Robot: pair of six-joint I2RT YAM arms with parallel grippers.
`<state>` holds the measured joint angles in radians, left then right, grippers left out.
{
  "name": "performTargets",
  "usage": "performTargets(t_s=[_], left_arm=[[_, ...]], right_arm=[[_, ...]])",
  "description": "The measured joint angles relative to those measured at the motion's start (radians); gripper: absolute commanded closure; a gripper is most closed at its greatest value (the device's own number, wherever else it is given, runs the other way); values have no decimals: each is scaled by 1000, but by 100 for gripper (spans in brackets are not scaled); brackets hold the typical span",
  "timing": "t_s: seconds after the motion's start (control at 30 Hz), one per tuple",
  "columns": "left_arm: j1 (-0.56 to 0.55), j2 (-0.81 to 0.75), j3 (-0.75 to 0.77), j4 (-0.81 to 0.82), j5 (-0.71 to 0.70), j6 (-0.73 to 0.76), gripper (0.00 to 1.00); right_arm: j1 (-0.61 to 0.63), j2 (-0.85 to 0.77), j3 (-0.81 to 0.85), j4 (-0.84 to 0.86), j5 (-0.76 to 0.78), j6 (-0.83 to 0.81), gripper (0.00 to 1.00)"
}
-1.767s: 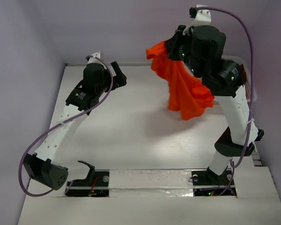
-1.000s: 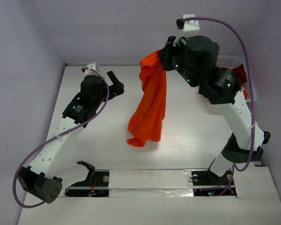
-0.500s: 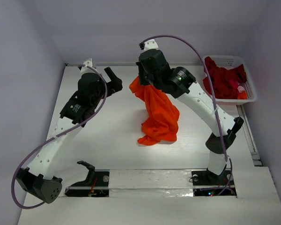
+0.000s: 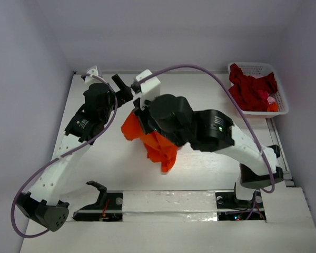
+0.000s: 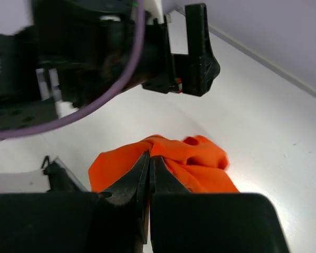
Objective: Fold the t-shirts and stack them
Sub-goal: Move the tshirt to the center of the board, then flatten the tshirt out
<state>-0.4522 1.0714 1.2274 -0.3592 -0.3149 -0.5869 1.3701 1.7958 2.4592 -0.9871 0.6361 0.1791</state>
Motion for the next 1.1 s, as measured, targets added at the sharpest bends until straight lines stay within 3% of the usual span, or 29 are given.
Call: performTargets(t_s=[0.2, 0.43, 1.1], left_arm=[[0, -23, 2, -20, -34, -9, 1], [0, -39, 64, -42, -51, -13, 1], [0, -47, 64, -58, -51, -14, 1]], right_arm=[[180, -144, -26, 12, 144, -4, 100], [204, -231, -38, 55, 261, -24, 100], [-271, -156, -220, 33, 61, 159, 100]])
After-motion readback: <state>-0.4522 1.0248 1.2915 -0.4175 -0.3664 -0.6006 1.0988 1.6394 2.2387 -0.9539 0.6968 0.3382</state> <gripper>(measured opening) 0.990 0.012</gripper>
